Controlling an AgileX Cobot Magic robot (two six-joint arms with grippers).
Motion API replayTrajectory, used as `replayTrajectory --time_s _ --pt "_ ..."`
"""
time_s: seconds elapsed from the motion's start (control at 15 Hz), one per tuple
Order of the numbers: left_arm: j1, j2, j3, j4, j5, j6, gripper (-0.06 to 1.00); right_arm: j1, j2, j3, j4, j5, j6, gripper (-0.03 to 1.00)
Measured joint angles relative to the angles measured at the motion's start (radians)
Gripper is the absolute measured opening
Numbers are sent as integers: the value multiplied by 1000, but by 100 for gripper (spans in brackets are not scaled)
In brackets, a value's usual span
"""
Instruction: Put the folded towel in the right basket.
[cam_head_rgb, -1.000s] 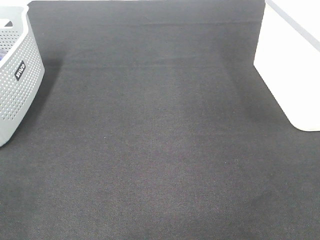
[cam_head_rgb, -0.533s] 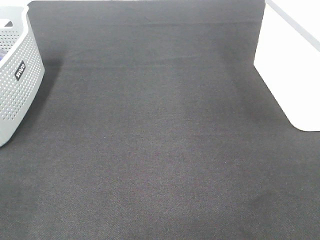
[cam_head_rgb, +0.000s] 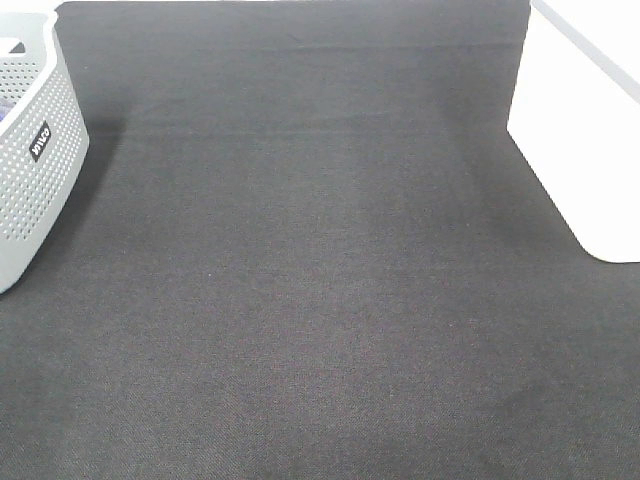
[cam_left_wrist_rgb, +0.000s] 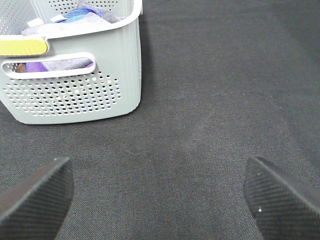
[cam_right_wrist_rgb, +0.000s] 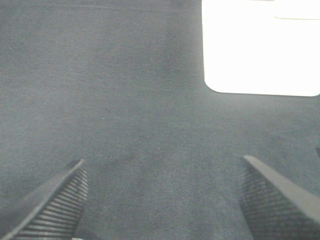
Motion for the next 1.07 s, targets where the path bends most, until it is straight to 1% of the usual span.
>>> replayTrajectory --time_s 0.33,0.4,0.47,0.53,1.07 --pt "0 0 0 0 0 0 87 -2 0 0 4 0 0 77" --pt "0 0 0 0 0 0 87 -21 0 0 4 -1 0 77" --pt "0 0 0 0 0 0 87 -78 0 0 4 -2 0 77" --pt "0 0 0 0 0 0 87 -100 0 0 4 -2 0 77" --pt "0 0 0 0 0 0 87 -104 0 0 6 -4 0 77"
